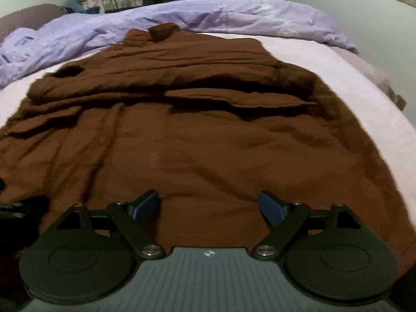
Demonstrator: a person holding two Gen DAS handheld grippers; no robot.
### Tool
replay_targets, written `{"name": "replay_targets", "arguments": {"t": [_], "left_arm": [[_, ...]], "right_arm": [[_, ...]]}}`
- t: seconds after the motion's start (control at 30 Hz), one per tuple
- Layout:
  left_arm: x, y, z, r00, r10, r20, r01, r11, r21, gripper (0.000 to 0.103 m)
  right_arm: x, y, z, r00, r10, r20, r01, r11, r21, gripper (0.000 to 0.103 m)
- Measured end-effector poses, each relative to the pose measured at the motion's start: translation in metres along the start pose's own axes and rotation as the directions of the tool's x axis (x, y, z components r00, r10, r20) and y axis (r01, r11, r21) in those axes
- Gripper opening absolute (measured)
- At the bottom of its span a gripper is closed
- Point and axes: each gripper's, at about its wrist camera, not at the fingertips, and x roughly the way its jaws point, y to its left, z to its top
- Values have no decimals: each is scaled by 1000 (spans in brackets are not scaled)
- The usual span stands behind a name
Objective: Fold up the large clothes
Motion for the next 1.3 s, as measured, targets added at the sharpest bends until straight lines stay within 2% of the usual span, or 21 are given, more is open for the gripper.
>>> {"name": "replay_targets", "arguments": {"t": [0.13,0.2,0.27,0.33,0.43,0.53,0.6,0.67,0.73,0.8,0.87,0.93,1.07,1.23,1.3], "left_arm": [[-4,8,1,1000,-19,-1,19,1000,10,103],[-6,12,1,1000,7,-4,-6,1000,6,103],[-9,19,2,1000,-5,-8,5,1000,-10,103],[-13,27,2,1000,9,-3,-9,1000,-25,103],[-17,39,3,995,102,0,-102,995,-22,103],[-16,60,1,976,216,-14,-216,976,-33,103],[-12,78,-3,970,241,-41,-243,969,-49,103],[-16,94,-7,975,216,-43,-220,969,-111,103],[-24,100,-8,976,217,-33,-219,964,-153,103],[-32,94,-7,977,214,-14,-214,966,-147,103],[-31,79,-2,978,206,-40,-209,970,-123,103],[-33,66,2,984,174,-33,-177,978,-112,103],[-29,33,8,993,117,-24,-118,990,-71,103],[-21,-7,9,999,44,-28,-44,999,-10,103],[-9,-19,8,998,46,-38,-45,998,32,103]], "right_arm": [[1,-29,-2,1000,-17,-3,17,999,52,103],[-1,-41,-4,998,-59,-2,59,996,61,103],[-2,-56,-6,994,-109,-4,109,991,72,103],[-3,-69,-7,996,-93,-4,93,991,94,103],[-7,-81,-7,993,-116,15,114,987,113,103],[-6,-91,-8,964,-267,15,262,956,131,103],[-7,-101,-9,960,-281,3,277,948,157,103],[-9,-107,-8,971,-238,-26,239,956,168,103],[-16,-100,-6,971,-236,-29,237,959,157,103],[-23,-86,-5,971,-237,-12,237,963,127,103],[-28,-70,-2,977,-215,1,214,972,94,103],[-31,-50,0,980,-196,23,194,979,62,103],[-38,-18,6,997,-54,53,54,999,8,103],[-36,25,8,993,98,67,-93,993,-74,103],[-25,37,8,989,136,54,-130,987,-93,103]]}}
